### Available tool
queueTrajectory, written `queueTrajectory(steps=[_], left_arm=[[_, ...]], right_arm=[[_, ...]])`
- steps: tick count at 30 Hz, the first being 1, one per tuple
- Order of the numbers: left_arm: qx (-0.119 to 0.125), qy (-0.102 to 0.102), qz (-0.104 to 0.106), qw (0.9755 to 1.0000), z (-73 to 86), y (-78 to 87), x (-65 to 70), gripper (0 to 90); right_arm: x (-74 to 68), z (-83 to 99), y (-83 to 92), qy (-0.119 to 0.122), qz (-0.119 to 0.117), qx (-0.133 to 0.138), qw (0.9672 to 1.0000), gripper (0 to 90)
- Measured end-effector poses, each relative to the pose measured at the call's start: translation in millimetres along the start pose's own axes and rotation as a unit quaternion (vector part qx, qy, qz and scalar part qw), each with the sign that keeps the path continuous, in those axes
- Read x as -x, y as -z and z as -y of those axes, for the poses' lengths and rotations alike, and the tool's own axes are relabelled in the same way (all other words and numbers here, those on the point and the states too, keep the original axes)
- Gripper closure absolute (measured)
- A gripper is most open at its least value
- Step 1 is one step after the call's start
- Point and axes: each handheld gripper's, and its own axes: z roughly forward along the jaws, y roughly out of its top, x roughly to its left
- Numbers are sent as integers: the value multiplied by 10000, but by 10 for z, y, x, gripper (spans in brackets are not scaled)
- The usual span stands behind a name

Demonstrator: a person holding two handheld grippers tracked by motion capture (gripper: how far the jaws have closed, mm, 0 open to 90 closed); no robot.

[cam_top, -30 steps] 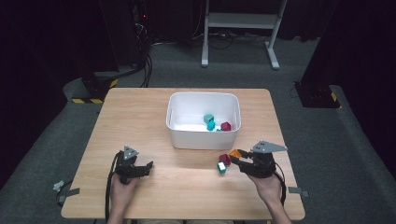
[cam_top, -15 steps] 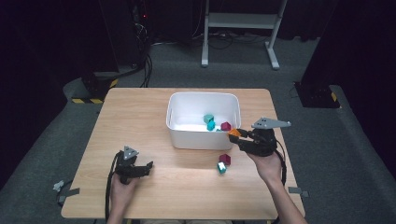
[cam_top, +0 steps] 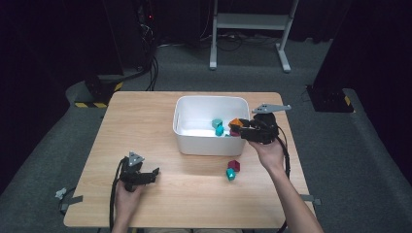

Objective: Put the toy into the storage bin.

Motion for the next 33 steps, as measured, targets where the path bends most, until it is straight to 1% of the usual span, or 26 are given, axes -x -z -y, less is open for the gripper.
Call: queueTrajectory(steps=[3,5,7,10,13,17,21,26,33], left_arm=[[-2,-3,-1,10000,0,0,0,142],[-2,-4,0,10000,0,0,-1,142],[4,-4,-8,10000,3,3,2,143],[3,-1,-4,10000,3,3,1,144],[4,-2,-5,10000,3,2,1,144],[1,1,-3,10000,3,3,1,144],[0,0,-3,10000,3,3,1,144],[0,2,-2,10000,3,3,1,144],[0,1,-3,10000,3,3,1,144]], right_arm=[[10,-41,-60,-54,1,-46,10000,588],[10,-63,-81,-50,26,-74,10000,588],[8,-76,-95,-39,30,-47,10000,588],[30,-92,-179,-16,62,-136,9999,588],[50,-89,-236,-81,67,-160,9998,588],[58,-116,-296,-97,104,-224,9996,587],[58,-164,-391,-73,143,-358,9992,586],[38,-206,-470,-88,143,-382,9991,586],[58,-239,-553,-75,188,-514,9985,586]])
